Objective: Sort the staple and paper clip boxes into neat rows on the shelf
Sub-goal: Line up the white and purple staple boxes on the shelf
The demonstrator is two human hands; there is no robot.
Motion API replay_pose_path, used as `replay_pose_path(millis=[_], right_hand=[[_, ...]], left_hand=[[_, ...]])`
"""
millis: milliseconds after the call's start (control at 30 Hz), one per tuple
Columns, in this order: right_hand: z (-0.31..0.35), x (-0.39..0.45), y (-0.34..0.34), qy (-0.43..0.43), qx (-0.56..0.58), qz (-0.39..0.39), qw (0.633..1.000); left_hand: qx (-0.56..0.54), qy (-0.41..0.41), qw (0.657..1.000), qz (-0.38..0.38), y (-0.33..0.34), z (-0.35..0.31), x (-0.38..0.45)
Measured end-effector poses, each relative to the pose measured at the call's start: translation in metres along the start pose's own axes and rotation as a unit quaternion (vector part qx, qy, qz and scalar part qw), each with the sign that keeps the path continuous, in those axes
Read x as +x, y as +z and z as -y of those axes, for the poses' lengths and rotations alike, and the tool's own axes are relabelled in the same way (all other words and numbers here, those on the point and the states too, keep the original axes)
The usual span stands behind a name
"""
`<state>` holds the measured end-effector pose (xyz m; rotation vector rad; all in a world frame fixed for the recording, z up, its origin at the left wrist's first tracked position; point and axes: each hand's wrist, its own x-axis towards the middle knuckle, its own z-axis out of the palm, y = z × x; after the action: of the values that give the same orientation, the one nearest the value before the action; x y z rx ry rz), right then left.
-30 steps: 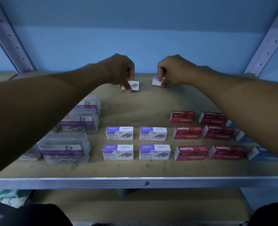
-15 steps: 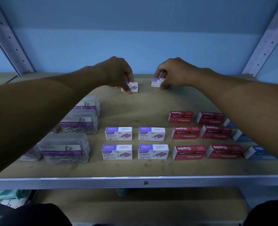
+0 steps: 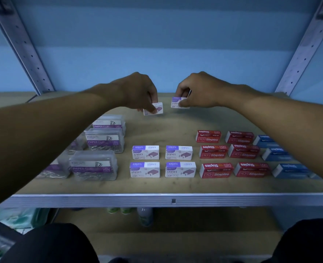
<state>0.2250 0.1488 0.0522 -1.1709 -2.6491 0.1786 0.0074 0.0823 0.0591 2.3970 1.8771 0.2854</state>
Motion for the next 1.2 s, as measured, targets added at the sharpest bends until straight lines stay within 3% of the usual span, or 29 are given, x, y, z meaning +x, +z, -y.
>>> replay_pose_path(millis=[433, 1200], right_hand=[[0.049, -0.067, -0.009, 0.007, 0.007, 0.077, 0.997], [0.052, -0.075, 0.015, 0.012, 0.039, 0.077, 0.996]], left_hand=[[0.024, 0.005, 0.997, 0.072, -0.005, -0.029, -0.057], [0.101, 0.003, 0.99, 0.095, 0.005, -0.037, -0.061]])
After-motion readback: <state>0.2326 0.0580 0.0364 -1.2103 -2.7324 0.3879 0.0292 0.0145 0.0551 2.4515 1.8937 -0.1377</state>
